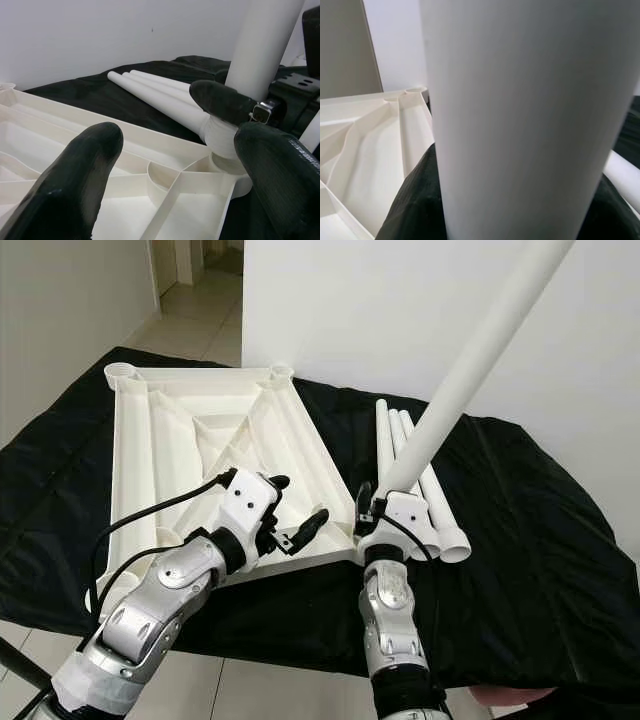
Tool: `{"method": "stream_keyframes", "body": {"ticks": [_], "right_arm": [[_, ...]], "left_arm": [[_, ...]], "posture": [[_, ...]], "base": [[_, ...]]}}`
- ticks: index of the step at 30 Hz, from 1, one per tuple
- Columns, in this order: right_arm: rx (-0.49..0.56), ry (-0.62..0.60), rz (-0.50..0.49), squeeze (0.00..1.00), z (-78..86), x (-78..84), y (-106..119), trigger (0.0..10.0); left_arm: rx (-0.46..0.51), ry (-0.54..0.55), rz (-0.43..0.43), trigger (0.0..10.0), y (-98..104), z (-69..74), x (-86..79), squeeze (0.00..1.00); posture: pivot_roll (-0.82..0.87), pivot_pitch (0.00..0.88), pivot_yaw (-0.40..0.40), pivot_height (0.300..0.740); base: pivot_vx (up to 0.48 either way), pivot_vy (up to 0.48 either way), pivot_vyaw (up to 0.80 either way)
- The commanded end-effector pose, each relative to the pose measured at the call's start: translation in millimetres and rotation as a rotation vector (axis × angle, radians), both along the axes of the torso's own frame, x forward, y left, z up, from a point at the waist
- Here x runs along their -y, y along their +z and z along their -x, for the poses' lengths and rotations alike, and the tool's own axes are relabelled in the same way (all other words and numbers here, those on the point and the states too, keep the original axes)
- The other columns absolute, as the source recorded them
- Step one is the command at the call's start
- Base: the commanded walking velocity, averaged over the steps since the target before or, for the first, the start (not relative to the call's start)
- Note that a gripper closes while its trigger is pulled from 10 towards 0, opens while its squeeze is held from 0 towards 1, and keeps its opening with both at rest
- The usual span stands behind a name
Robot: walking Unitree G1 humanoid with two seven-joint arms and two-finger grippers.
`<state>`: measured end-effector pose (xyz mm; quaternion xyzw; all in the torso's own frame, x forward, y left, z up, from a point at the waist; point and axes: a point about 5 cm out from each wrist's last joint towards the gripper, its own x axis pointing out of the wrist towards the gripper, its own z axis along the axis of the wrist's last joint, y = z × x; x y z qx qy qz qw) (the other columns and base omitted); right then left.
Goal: Building children table
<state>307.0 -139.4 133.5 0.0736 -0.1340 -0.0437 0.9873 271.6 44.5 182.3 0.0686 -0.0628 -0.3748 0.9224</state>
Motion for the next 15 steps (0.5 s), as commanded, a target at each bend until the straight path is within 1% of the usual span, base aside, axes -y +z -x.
{"method": "stream_keyframes", "body": {"ticks": [1,3,5,8,10,11,13,14,15], "right_arm": [[0.055,0.011,0.020,0.00,-0.7,1.0,15.6,10.0],[0.096,0.032,0.064,0.00,-0.4,-1.7,24.2,10.0],[0.098,0.041,0.073,0.00,-0.4,-2.4,24.7,10.0],[0.075,0.057,0.090,0.00,-1.7,-1.5,21.1,10.0],[0.033,0.078,0.129,0.00,-5.0,2.0,15.5,10.0],[0.018,0.089,0.135,0.00,-6.1,3.0,14.3,10.0],[0.008,0.096,0.138,0.00,-7.0,3.7,13.5,10.0],[-0.010,0.110,0.156,0.00,-9.8,6.2,12.6,10.0],[-0.023,0.120,0.169,0.00,-11.7,8.0,12.1,10.0]], "left_arm": [[-0.003,-0.062,-0.007,10.0,0.8,2.1,5.1,0.00],[-0.004,-0.064,-0.007,10.0,0.6,1.8,5.5,0.00],[-0.004,-0.065,-0.006,10.0,0.7,1.7,5.7,0.00],[-0.006,-0.072,0.004,10.0,1.9,1.3,6.2,0.00],[-0.015,-0.081,0.027,10.0,4.4,-0.2,5.8,0.00],[-0.019,-0.081,0.038,10.0,5.4,-0.9,5.0,0.57],[-0.023,-0.082,0.045,10.0,6.0,-1.5,4.5,0.57],[-0.017,-0.093,0.062,10.0,9.7,-2.2,3.4,1.00],[-0.013,-0.102,0.074,10.0,12.3,-2.6,2.6,1.00]], "posture": [[0.03,0.000,-0.130,0.740],[0.03,0.000,-0.131,0.740],[0.03,0.000,-0.131,0.740],[0.03,0.000,-0.132,0.740],[0.03,0.000,-0.131,0.740],[0.03,0.000,-0.131,0.740],[0.03,0.000,-0.133,0.740],[0.03,0.000,-0.132,0.740],[0.03,0.000,-0.132,0.740]], "base": [[0.000,0.000,0.00],[0.000,0.000,0.00],[0.000,0.000,0.00],[0.000,0.000,0.00],[0.000,0.000,0.00],[0.000,0.000,0.00],[0.000,0.000,0.00],[0.000,0.000,0.00],[0.000,0.000,0.00]]}}
